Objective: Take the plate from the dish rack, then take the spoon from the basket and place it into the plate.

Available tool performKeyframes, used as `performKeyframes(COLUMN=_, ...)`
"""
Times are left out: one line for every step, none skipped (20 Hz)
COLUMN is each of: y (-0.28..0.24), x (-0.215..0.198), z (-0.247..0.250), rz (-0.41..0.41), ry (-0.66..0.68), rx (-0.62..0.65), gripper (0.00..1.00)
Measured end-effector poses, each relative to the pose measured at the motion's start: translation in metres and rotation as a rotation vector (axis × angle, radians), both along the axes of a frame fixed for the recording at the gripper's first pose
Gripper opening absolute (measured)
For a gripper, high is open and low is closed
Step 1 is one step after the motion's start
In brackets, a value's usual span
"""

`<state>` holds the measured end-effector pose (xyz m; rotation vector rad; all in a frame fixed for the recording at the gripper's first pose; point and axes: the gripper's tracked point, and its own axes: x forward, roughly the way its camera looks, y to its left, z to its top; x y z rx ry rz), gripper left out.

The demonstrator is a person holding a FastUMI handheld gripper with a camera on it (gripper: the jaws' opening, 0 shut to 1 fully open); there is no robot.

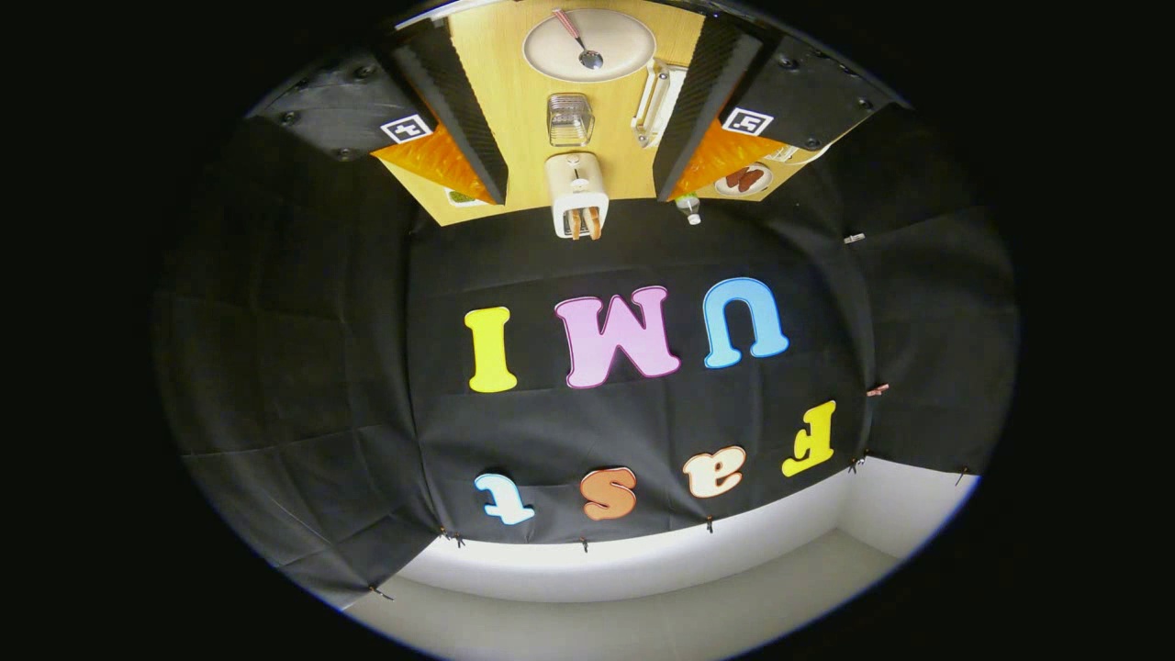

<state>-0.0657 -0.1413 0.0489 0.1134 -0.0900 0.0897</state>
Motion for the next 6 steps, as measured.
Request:
performKeyframes(y=-0.0005, x=-0.0012, z=0.0019, rz=-0.006, ry=-0.002, rx=-0.009, gripper=0.98)
performKeyframes(y=0.0008, x=-0.002, z=0.0031, rz=-0.006, ry=-0.004, rx=-0.013, gripper=0.98)
performKeyframes(y=0.0045, x=-0.0019, z=0.0044, rz=0.002, ry=-0.002, rx=-0.012, gripper=0.98)
performKeyframes(y=0.0073, x=-0.002, z=0.0043, rz=0.008, ry=0.003, rx=-0.007, gripper=0.98)
performKeyframes(y=0.0079, x=-0.0004, z=0.0039, rz=0.01, ry=0.006, rx=-0.003, gripper=0.98)
performKeyframes(y=0.0084, x=-0.0003, z=0.0028, rz=0.01, ry=0.011, rx=0.001, gripper=0.98)
